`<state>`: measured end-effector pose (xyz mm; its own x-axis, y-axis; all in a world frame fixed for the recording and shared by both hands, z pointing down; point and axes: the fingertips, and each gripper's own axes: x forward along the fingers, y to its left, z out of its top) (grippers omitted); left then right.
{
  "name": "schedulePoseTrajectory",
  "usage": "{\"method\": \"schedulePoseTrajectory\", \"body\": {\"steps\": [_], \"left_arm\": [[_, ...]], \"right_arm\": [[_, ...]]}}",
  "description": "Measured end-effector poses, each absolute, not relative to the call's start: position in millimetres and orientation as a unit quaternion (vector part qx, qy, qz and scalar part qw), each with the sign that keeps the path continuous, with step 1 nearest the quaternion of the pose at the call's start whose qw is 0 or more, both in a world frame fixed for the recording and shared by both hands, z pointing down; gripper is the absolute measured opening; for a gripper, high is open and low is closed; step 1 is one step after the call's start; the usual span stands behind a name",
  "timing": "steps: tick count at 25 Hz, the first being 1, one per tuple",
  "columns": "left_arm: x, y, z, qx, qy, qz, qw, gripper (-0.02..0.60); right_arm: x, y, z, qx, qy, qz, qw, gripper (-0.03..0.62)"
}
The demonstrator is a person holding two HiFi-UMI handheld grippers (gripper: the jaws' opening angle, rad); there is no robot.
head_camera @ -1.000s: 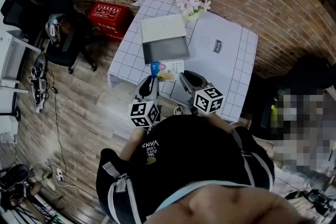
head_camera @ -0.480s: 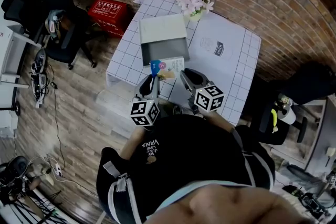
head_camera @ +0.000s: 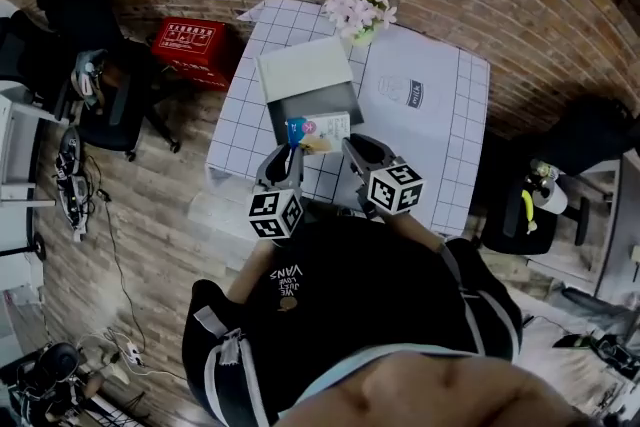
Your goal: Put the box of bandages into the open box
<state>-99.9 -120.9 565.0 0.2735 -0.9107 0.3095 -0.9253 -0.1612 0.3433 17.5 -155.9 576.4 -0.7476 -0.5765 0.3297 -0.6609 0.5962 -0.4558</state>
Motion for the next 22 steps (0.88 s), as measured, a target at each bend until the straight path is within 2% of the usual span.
{"method": "schedulePoseTrajectory", "body": {"steps": [8,22], "left_arm": [[-120.7,-145.8,573.0,0.782,-0.570,0.036,0.247,0.080],[-135.4,-165.7,611.7,0.794,-0.527,0.102,0.284,0.078]], "right_arm": [[-2.3,-174.4,581.2,0.380,-0.877,0.284,0.073,0.072],[-19.5,-195.7,608.6,0.389,-0.867,0.286,0.122,0.072]]}}
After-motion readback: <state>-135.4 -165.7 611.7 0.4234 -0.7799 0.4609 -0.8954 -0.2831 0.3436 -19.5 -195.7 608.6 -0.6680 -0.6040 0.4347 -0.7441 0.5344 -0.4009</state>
